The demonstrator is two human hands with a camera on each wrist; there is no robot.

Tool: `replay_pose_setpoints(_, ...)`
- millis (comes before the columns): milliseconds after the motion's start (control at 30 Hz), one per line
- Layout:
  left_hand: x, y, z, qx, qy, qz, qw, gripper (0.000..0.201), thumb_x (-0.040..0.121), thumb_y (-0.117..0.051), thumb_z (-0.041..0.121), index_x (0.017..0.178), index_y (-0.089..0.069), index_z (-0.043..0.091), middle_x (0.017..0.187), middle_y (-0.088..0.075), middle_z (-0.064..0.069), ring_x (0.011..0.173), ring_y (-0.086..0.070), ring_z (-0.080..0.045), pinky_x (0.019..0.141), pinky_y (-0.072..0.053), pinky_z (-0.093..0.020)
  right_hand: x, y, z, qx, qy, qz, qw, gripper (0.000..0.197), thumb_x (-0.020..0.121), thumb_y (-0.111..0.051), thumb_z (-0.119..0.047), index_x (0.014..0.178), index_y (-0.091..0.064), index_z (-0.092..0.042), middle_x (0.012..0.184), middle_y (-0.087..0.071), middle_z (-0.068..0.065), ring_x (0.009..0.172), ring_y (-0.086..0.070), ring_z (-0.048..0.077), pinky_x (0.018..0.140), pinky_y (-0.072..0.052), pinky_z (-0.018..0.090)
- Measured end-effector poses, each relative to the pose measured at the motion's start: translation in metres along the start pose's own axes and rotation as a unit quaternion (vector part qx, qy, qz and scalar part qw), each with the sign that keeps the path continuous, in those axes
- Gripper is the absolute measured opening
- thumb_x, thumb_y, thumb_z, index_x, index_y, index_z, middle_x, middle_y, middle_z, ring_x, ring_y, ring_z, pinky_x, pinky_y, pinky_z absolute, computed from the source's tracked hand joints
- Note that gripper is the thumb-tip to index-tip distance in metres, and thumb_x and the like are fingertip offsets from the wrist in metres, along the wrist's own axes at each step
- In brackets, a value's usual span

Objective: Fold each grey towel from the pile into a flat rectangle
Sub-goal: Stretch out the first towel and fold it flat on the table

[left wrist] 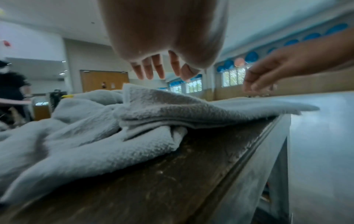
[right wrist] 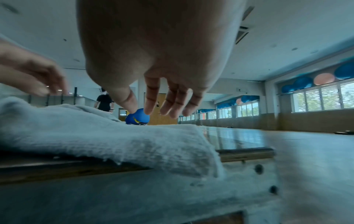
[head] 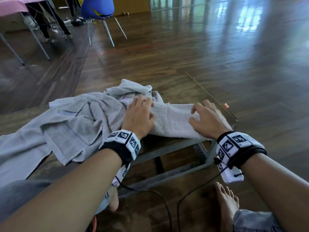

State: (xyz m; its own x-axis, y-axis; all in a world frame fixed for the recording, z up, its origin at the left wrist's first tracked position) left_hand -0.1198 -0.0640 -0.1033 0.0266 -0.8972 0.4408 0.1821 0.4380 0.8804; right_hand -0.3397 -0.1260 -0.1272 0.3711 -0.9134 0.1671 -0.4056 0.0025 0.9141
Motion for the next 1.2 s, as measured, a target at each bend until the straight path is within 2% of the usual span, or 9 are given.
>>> replay_pose_setpoints(133,0.003,-0.045,0.003,0.083,-0.039,-0.156,0.983,0.042,0.098,-0.036,0.037,0.136,-0.044,0.021,0.15,-0.037,-0.002,0.142,-0.028,-0.022,0.118,-0.021,-0.041,0.016,-0.031,-0.034,0.032,0.089,-0.056,0.994,0.05,0.091,-0.053,-0.041,0.138,-0.044,-0.023,0.148,-0.041,-0.002,0.133,-0.041,0.02,0.107,-0.039,0.043)
replay_pose_setpoints(233,0.001,-0.066,-0.006,0.109,-0.031,-0.215,0.97,0.058,0.101,-0.022,0.047,0.154,-0.022,0.024,0.164,-0.014,0.001,0.151,-0.006,-0.022,0.122,-0.004,-0.048,0.026,-0.063,-0.044,-0.016,0.113,-0.14,0.984,0.063,0.096,-0.04,-0.052,0.154,-0.021,-0.036,0.166,-0.014,-0.005,0.152,-0.012,0.022,0.122,-0.012,0.051)
replay_pose_setpoints(333,0.003,-0.073,-0.022,0.099,-0.027,-0.244,0.964,0.062,0.098,-0.013,0.058,0.156,-0.007,0.035,0.166,0.0,0.007,0.152,0.004,-0.016,0.121,0.004,-0.05,0.033,-0.083,-0.032,-0.06,0.069,-0.208,0.974,0.069,0.09,-0.023,-0.072,0.152,0.002,-0.056,0.166,0.01,-0.016,0.153,0.013,0.015,0.115,0.014,0.062)
replay_pose_setpoints(467,0.001,-0.071,-0.041,0.056,0.017,-0.262,0.963,0.069,0.089,-0.012,0.075,0.152,0.003,0.05,0.164,0.009,0.013,0.15,0.015,-0.01,0.12,0.012,-0.05,0.035,-0.085,-0.022,-0.072,0.044,-0.213,0.973,0.082,0.074,-0.014,-0.09,0.147,0.011,-0.062,0.164,0.017,-0.02,0.151,0.02,0.012,0.113,0.016,0.065)
replay_pose_setpoints(633,-0.008,-0.066,-0.057,0.021,0.1,-0.264,0.959,0.075,0.087,-0.012,0.08,0.152,0.007,0.048,0.162,0.018,0.016,0.147,0.022,-0.004,0.12,0.013,-0.049,0.029,-0.08,-0.009,-0.07,-0.002,-0.174,0.982,0.104,0.062,-0.011,-0.104,0.151,0.01,-0.055,0.164,0.018,-0.018,0.151,0.022,0.012,0.115,0.017,0.062)
replay_pose_setpoints(767,-0.014,-0.063,-0.067,0.007,0.124,-0.286,0.95,0.088,0.079,-0.011,0.088,0.151,0.015,0.044,0.16,0.026,0.015,0.148,0.024,-0.009,0.12,0.011,-0.048,0.023,-0.072,0.0,-0.072,-0.045,-0.155,0.984,0.119,0.051,-0.009,-0.109,0.153,0.008,-0.051,0.164,0.018,-0.017,0.151,0.022,0.013,0.115,0.019,0.06)
replay_pose_setpoints(900,-0.025,-0.06,-0.082,0.009,0.149,-0.337,0.93,0.11,0.065,-0.028,0.096,0.146,0.026,0.046,0.157,0.033,0.01,0.15,0.019,-0.021,0.119,0.009,-0.05,0.019,-0.066,0.007,-0.076,-0.075,-0.159,0.982,0.119,0.05,-0.008,-0.109,0.152,0.011,-0.051,0.164,0.021,-0.014,0.151,0.023,0.016,0.114,0.017,0.064)
replay_pose_setpoints(1100,-0.048,-0.044,-0.101,0.02,0.158,-0.316,0.935,0.128,0.058,-0.038,0.097,0.153,0.019,0.034,0.164,0.013,0.008,0.152,0.008,-0.018,0.121,0.008,-0.047,0.018,-0.062,0.005,-0.078,-0.091,-0.181,0.976,0.123,0.049,-0.009,-0.108,0.153,0.013,-0.048,0.164,0.025,-0.011,0.15,0.025,0.02,0.115,0.013,0.067)
replay_pose_setpoints(1200,-0.042,-0.03,-0.092,-0.045,0.18,-0.23,0.955,0.112,0.059,-0.042,0.096,0.146,-0.034,0.026,0.154,-0.038,0.0,0.141,-0.035,-0.021,0.119,-0.02,-0.049,0.018,-0.063,0.004,-0.078,-0.095,-0.195,0.973,0.123,0.049,-0.01,-0.108,0.153,0.014,-0.048,0.163,0.026,-0.011,0.15,0.027,0.021,0.114,0.014,0.068)
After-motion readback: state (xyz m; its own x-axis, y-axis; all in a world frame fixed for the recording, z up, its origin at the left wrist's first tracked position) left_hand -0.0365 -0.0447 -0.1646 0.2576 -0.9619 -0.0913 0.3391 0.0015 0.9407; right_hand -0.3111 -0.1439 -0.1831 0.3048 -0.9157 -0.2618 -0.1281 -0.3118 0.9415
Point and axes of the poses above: each hand's wrist, its own x-axis towards the middle knuckle, its own y-axis out of the back of the hand, z = x × y, the point moved 5 cm from there along x, towards the middle knuckle
